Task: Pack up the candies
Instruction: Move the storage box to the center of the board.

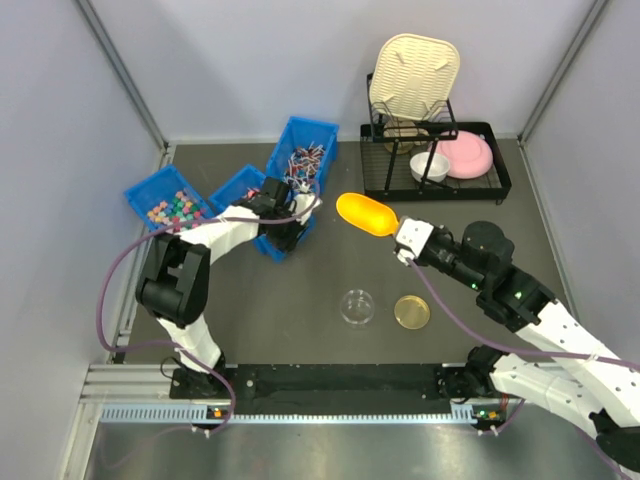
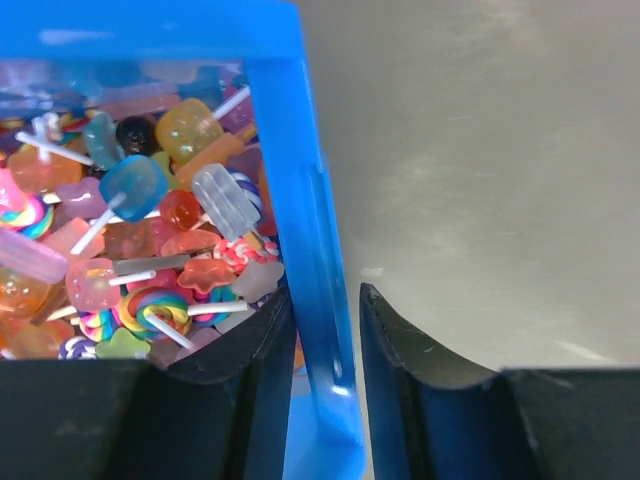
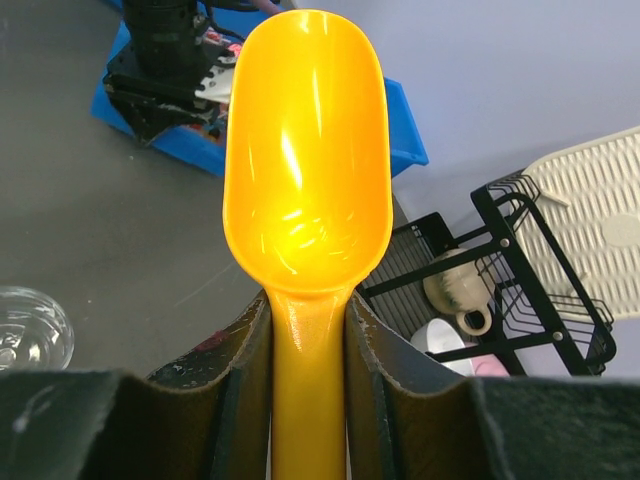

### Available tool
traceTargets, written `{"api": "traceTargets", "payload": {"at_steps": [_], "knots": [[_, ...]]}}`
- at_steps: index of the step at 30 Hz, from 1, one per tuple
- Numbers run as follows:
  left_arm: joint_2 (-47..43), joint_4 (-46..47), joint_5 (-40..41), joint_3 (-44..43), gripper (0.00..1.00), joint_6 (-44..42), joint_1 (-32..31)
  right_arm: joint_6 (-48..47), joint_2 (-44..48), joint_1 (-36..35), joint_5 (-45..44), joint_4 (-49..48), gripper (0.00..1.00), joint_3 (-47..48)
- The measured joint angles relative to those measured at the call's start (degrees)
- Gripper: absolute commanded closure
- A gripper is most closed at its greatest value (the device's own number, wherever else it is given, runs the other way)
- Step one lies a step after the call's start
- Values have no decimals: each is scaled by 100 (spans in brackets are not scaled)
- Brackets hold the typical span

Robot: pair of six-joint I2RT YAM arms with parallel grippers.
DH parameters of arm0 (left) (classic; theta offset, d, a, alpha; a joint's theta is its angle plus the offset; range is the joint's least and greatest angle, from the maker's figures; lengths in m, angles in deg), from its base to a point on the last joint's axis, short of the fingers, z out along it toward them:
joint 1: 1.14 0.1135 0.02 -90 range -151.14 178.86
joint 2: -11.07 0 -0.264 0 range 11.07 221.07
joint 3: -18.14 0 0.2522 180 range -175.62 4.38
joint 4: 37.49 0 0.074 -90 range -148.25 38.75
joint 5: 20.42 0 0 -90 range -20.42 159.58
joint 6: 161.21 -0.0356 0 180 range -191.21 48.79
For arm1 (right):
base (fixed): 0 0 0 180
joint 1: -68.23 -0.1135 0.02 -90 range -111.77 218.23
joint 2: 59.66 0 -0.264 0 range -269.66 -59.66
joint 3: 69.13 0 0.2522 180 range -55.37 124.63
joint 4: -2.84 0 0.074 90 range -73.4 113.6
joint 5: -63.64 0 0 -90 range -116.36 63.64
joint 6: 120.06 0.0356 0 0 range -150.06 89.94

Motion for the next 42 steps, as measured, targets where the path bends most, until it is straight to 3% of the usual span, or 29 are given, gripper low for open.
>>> {"api": "traceTargets", "payload": {"at_steps": [4,12,18,21,22,27,35,42], "knots": [[57,-417,-162,-352,60,455,-369,2,11,7,4,-24,100,-37],[363,-879,-651,-933,36,793,-1093,4,76,116,37,-35,100,-76],[431,-1228,-1069,-1237,24,796,-1268,4,85,140,44,-48,100,-76],[374,-1322,-1091,-1250,12,761,-1239,4,90,140,46,-72,100,-76],[330,-1351,-1093,-1250,2,745,-1217,4,90,140,50,-83,100,-76],[-251,-1469,-1088,-1250,1,737,-960,4,90,142,63,-136,100,-76],[-1569,-1019,-498,-1259,1,658,245,7,63,144,66,-127,100,-140],[-1305,-765,170,-1259,1,485,994,4,61,146,83,-122,100,-151]]}}
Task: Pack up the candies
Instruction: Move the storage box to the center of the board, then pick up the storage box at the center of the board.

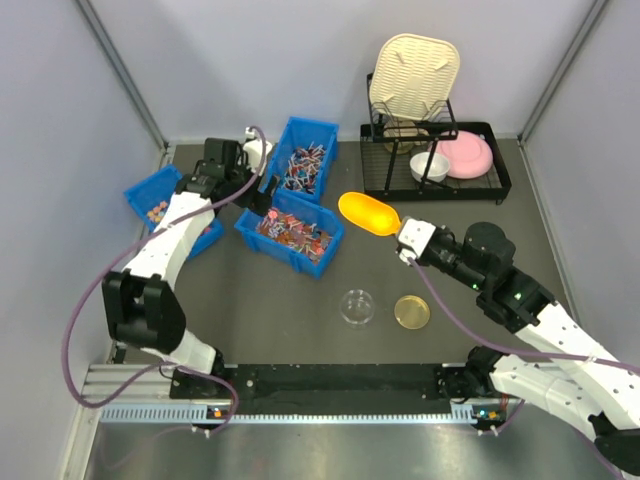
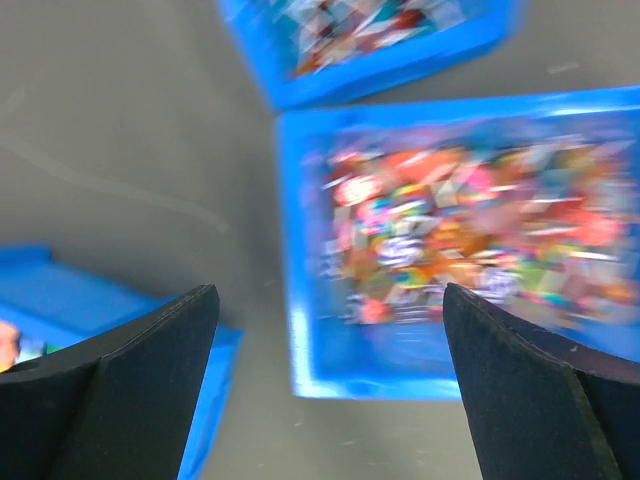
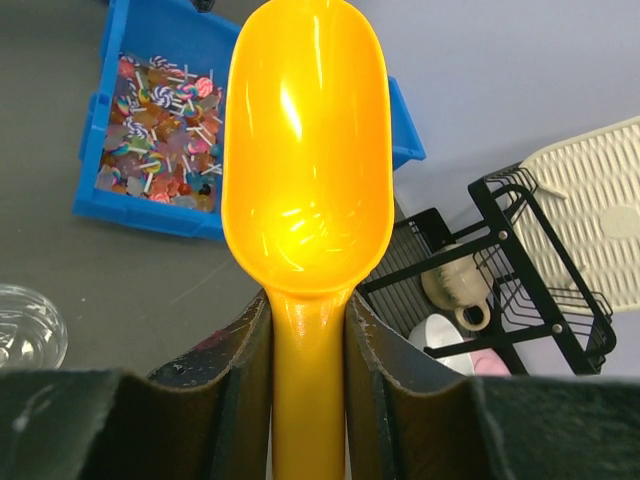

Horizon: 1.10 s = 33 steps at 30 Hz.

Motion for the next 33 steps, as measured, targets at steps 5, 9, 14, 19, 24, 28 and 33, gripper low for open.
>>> {"api": "traceTargets", "payload": {"at_steps": [5,9,14,19,24,28,33], "knots": [[680,142,372,109,1,-83,367,2,0,0,20,0,100,0],[1180,157,511,144,1,-157,374,0,-4,0,31,0,100,0],[1567,157,485,146,17,-190,367,0,-85,0,59,0,100,0],[1888,-17,319,79,30,-170,367,0,-435,2,144,136,100,57],[1989,-251,157,-2,38,-166,350,-4,-1438,2,234,813,100,638],[2116,-605,105,-245,44,-184,345,-72,-1888,-15,229,1475,100,1093],[2437,-1147,149,-817,74,-166,337,-160,-2350,-74,208,2061,100,1829]]}}
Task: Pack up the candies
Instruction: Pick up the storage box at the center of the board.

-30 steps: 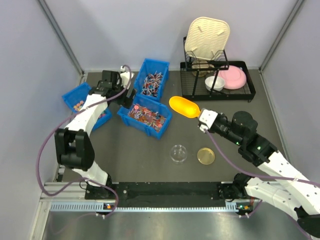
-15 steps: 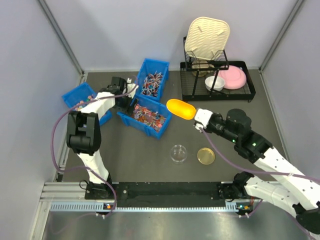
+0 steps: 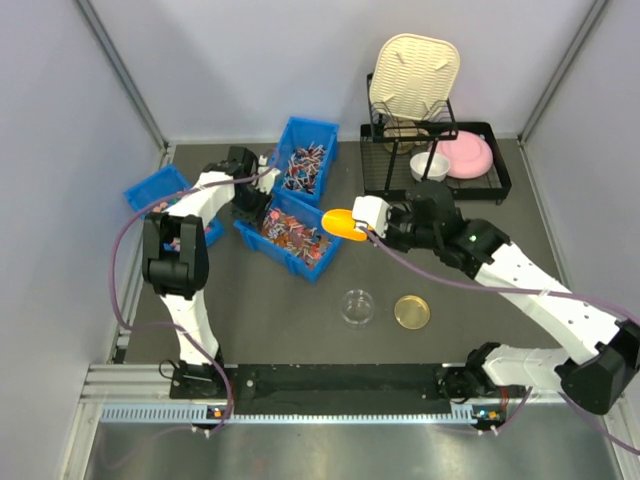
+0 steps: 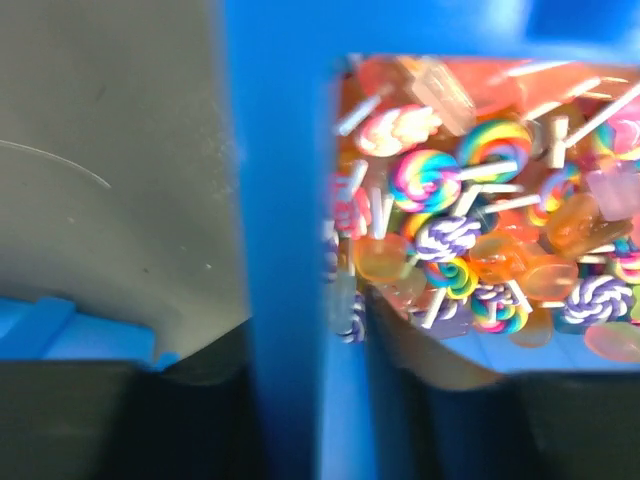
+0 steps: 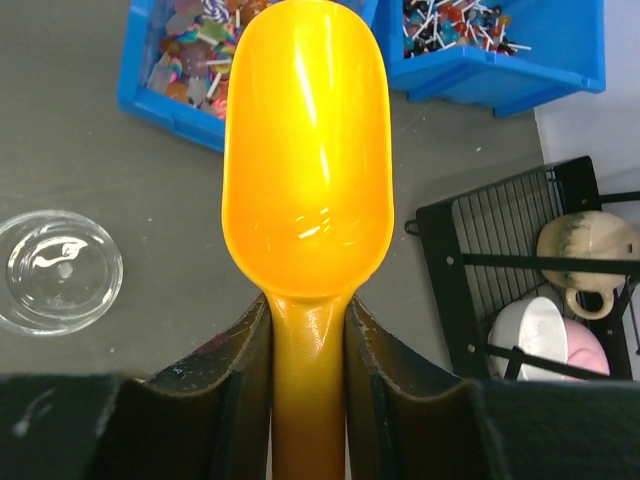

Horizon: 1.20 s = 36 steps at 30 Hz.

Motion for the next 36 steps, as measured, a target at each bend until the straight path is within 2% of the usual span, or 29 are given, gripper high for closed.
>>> {"api": "traceTargets", "payload": {"at_steps": [3,5,6,12,17,22,29,36], "knots": [[210,-295,68,-271,87,-7,28,-28,-428,-72,-66,260,100,514],[273,-487,24,-387,92,-15,50,-42,-774,-160,-155,426,100,831],[275,-551,-2,-407,100,44,48,-39,-925,-201,-201,522,100,964],[275,-721,-197,-417,100,369,50,11,-2079,-365,-527,1281,100,1915],[96,-518,-597,-105,100,686,55,55,-2667,-380,-901,1694,100,2444],[-28,-490,-1405,199,100,728,170,192,-2535,-378,-699,1945,100,2721],[363,-846,-2861,177,100,365,407,463,-1550,-376,-52,1952,100,3088],[695,-909,-3716,199,100,175,654,531,-1292,-374,94,1939,100,3112]]}}
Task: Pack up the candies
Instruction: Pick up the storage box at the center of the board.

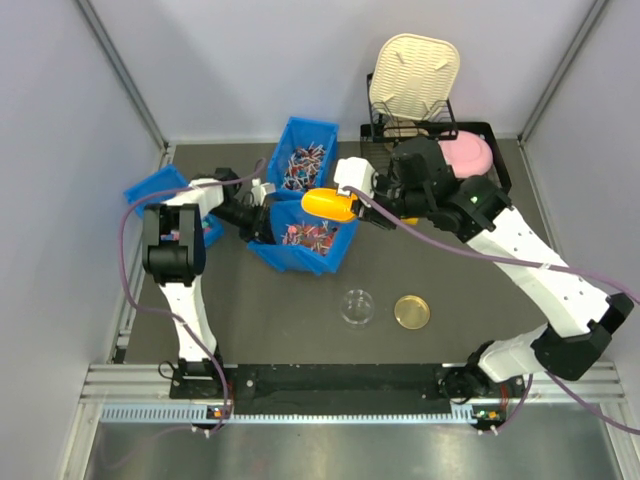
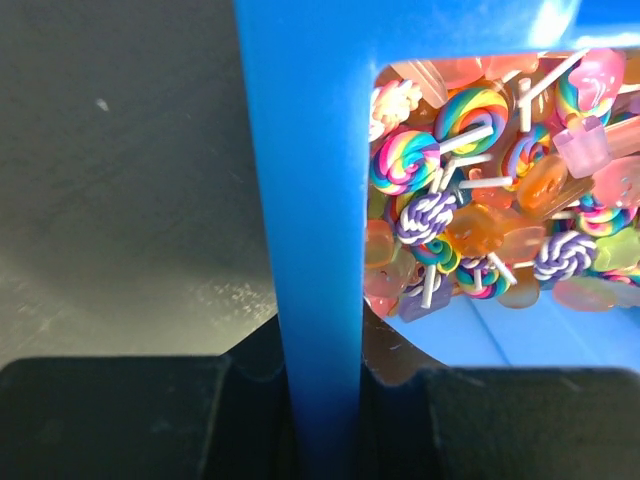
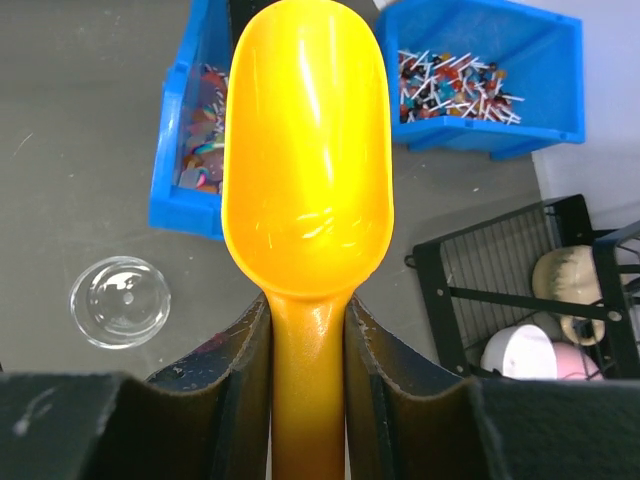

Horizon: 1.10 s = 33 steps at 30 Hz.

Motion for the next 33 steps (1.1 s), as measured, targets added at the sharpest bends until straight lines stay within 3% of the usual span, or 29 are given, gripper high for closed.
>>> {"api": "traceTargets", "payload": {"at_steps": [12,16,24,33], "knots": [[402,74,-684,57,100,-98,39,46,-96,0,52,66,100,-103],[-76,437,-284,376,100,221,-31,39,-184,0,-105,72,100,-103],[-1300,1384,1384,1032,100,531,-48,-31,-756,-61,-905,225,100,-105],[-1639,1681,2063,1303,100,765,-181,-168,-1781,-317,-1897,407,100,-127]]}}
